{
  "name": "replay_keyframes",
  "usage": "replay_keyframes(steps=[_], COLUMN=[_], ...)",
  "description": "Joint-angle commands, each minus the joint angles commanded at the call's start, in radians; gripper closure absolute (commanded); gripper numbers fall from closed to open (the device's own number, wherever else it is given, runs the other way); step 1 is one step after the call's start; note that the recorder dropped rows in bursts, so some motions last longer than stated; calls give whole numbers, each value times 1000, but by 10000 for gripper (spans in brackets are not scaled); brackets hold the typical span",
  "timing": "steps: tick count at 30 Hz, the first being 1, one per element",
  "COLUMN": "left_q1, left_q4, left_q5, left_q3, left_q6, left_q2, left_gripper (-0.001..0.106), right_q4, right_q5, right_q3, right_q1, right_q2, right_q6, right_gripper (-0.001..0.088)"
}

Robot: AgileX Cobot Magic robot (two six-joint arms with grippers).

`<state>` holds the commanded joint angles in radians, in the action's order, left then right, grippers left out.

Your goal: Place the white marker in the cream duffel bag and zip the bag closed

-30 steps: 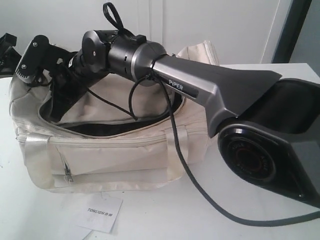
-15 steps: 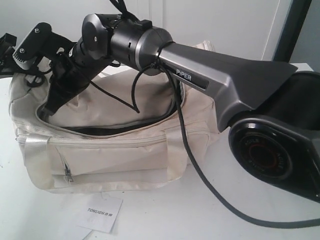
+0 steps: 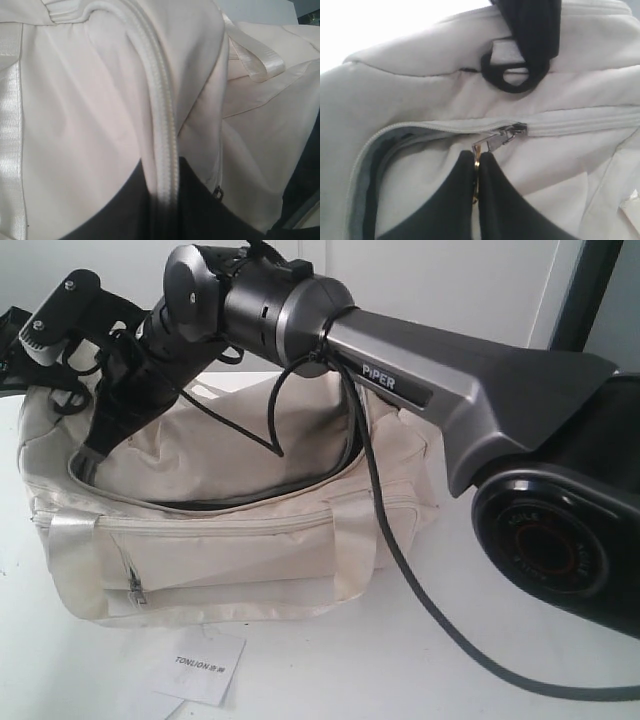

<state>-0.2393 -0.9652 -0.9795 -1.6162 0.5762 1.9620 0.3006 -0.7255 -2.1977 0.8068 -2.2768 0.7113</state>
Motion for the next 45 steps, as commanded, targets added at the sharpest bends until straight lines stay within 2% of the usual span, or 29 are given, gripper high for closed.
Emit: replay_keyframes(steps=[2,5,8,10,17,23,25,28,31,34,35,45], left_q1=[0,0,0,0,7,33,48,64,66,64,62,36], left_q4=[0,0,2,2,0,-102,-102,-105,-118,-118,-127,-180], left_q5=[12,38,79,100,205,165,167,200,212,226,228,221], left_q3=[0,0,0,0,0,-2,-2,-2,-2,-2,-2,-2], left_q6=[0,0,0,0,4,41,60,60,60,60,65,49], left_q2=[0,0,2,2,16,53,57,64,71,72,72,72], left_gripper=[875,583,385,319,306,308,319,393,615,978,1048,1053], right_q4=[0,-2,-9,-9,-9,-9,-9,-9,-9,-7,1,19], right_q5=[24,39,41,43,62,68,68,68,61,45,37,5], right_q3=[0,0,0,0,0,0,0,0,0,0,0,0], right_q1=[0,0,0,0,0,0,0,0,0,0,0,21], right_q2=[0,0,0,0,0,0,0,0,0,0,0,7], right_q6=[1,1,2,2,4,7,7,7,7,7,7,9], right_gripper=[868,868,868,868,868,868,868,868,868,868,868,868])
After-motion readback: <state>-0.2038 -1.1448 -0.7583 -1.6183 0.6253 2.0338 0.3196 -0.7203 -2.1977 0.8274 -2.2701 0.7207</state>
